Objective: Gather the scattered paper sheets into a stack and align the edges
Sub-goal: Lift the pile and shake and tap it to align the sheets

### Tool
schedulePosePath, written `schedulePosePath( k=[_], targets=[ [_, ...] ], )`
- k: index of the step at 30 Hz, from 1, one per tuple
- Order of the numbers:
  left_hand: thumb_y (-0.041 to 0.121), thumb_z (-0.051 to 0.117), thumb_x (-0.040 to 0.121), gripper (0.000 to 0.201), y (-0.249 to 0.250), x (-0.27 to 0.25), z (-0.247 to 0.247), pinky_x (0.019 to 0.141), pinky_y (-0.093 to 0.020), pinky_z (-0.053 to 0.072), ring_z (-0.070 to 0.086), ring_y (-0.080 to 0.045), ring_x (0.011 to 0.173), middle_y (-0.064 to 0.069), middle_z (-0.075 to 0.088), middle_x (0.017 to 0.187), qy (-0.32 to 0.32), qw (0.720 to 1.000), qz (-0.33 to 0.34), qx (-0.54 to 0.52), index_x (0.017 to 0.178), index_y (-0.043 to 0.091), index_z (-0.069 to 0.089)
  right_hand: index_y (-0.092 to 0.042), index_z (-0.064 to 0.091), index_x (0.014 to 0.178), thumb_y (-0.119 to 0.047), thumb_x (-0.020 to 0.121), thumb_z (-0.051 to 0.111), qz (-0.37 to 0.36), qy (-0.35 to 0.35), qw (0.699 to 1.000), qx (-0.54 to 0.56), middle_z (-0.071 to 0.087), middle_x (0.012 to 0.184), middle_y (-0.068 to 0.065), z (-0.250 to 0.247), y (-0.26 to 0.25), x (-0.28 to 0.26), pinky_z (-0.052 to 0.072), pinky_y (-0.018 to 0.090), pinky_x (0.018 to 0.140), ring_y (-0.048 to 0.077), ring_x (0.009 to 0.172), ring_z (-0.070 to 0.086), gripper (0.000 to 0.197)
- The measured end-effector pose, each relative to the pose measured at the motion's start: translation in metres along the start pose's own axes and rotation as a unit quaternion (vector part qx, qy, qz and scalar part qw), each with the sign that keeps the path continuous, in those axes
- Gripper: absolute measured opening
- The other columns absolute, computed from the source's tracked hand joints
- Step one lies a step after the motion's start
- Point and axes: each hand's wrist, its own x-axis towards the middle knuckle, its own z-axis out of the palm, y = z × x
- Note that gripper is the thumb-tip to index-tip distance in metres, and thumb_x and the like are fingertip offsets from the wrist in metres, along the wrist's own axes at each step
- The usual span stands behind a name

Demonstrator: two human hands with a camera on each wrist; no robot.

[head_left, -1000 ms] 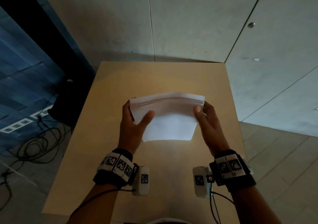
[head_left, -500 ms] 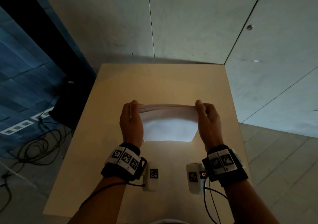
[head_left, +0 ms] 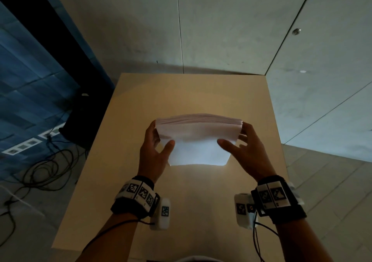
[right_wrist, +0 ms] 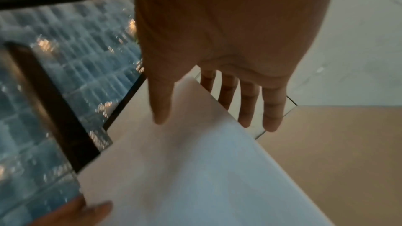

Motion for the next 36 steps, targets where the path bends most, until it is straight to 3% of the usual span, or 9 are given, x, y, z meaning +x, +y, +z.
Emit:
schedulePosePath(
  k=[4, 7, 13, 15, 21, 24, 29, 33, 36],
  targets=[
    [0.012, 0.065, 0.09, 0.028, 0.002, 0.006, 0.003, 0.084, -0.016, 0.054, 0.065, -0.008, 0.099, 0.004, 0.066, 0.104, 0.044, 0.996, 0.01, 0.075, 0.117, 0.011, 0.061, -0.017, 0.063, 0.104, -0.029, 0.083, 0.069, -0.019, 0.068, 0.992, -0.107, 0.07, 0.096, -0.001, 0.007, 0.02, 0.006, 0.048, 0.02, 0.071, 0.016, 0.09, 0.067, 0.024],
    [0.012, 0.064, 0.09, 0.021, 0.008, 0.006, 0.003, 0.075, -0.005, 0.05, 0.063, 0.009, 0.085, 0.01, 0.066, 0.095, 0.054, 0.995, 0.025, 0.082, 0.112, 0.012, 0.064, -0.015, 0.068, 0.101, -0.021, 0.086, 0.066, -0.031, 0.086, 0.989, -0.12, 0.068, 0.082, -0.004, 0.01, 0.018, 0.005, 0.046, 0.016, 0.063, 0.012, 0.074, 0.065, 0.017],
    [0.011, 0.065, 0.09, 0.023, 0.026, 0.001, -0.002, 0.078, -0.003, 0.048, 0.063, 0.013, 0.087, 0.017, 0.065, 0.095, 0.094, 0.991, 0.073, 0.062, 0.109, 0.024, 0.061, -0.018, 0.07, 0.104, -0.016, 0.086, 0.065, -0.095, 0.118, 0.983, -0.104, 0.065, 0.077, -0.009, 0.001, -0.007, -0.001, 0.045, 0.002, 0.06, 0.0, 0.07, 0.062, 0.018],
    [0.012, 0.065, 0.091, 0.027, 0.024, -0.002, -0.002, 0.081, -0.006, 0.05, 0.064, 0.008, 0.092, 0.011, 0.067, 0.099, 0.092, 0.991, 0.072, 0.058, 0.114, 0.024, 0.06, -0.018, 0.069, 0.104, -0.017, 0.087, 0.065, -0.102, 0.127, 0.98, -0.115, 0.066, 0.079, -0.009, 0.003, -0.006, -0.002, 0.046, 0.002, 0.059, 0.004, 0.07, 0.063, 0.018],
    [0.01, 0.057, 0.094, 0.02, -0.002, -0.013, 0.005, 0.068, 0.005, 0.039, 0.063, -0.016, 0.096, -0.001, 0.064, 0.098, 0.025, 0.985, 0.026, 0.167, 0.112, 0.001, 0.063, -0.012, 0.067, 0.105, -0.022, 0.086, 0.064, -0.038, 0.131, 0.969, -0.205, 0.074, 0.094, 0.007, 0.021, 0.035, -0.002, 0.051, 0.028, 0.072, 0.025, 0.082, 0.07, 0.022],
    [0.009, 0.055, 0.096, 0.019, -0.005, -0.015, 0.008, 0.066, 0.003, 0.039, 0.058, -0.012, 0.092, -0.004, 0.064, 0.098, 0.027, 0.983, 0.011, 0.183, 0.11, -0.002, 0.062, -0.012, 0.068, 0.105, -0.019, 0.086, 0.064, -0.042, 0.135, 0.968, -0.207, 0.074, 0.094, 0.007, 0.023, 0.039, -0.003, 0.052, 0.029, 0.072, 0.026, 0.08, 0.069, 0.021],
    [0.009, 0.057, 0.094, 0.021, -0.007, -0.014, 0.009, 0.079, -0.021, 0.043, 0.065, -0.021, 0.095, -0.015, 0.071, 0.105, 0.033, 0.979, 0.014, 0.201, 0.111, -0.001, 0.065, -0.012, 0.066, 0.106, -0.02, 0.086, 0.063, -0.001, 0.095, 0.973, -0.212, 0.074, 0.097, 0.008, 0.024, 0.043, -0.007, 0.053, 0.031, 0.075, 0.026, 0.084, 0.07, 0.022],
    [0.01, 0.058, 0.094, 0.019, 0.004, -0.011, 0.003, 0.074, -0.019, 0.044, 0.065, -0.015, 0.088, -0.011, 0.073, 0.099, 0.031, 0.969, 0.06, 0.24, 0.11, 0.005, 0.066, -0.018, 0.056, 0.124, -0.024, 0.085, 0.067, 0.051, 0.004, 0.979, -0.195, 0.066, 0.117, 0.003, 0.004, 0.025, -0.01, 0.05, 0.035, 0.089, 0.022, 0.104, 0.064, 0.041],
    [0.012, 0.058, 0.094, 0.015, 0.026, -0.002, -0.003, 0.058, -0.009, 0.037, 0.059, -0.012, 0.068, -0.009, 0.073, 0.086, 0.023, 0.946, 0.128, 0.297, 0.105, 0.006, 0.067, -0.019, 0.039, 0.137, -0.03, 0.081, 0.071, 0.046, -0.001, 0.973, -0.228, 0.051, 0.132, 0.008, -0.02, -0.012, -0.012, 0.039, 0.037, 0.099, 0.027, 0.12, 0.051, 0.066]
  ],
)
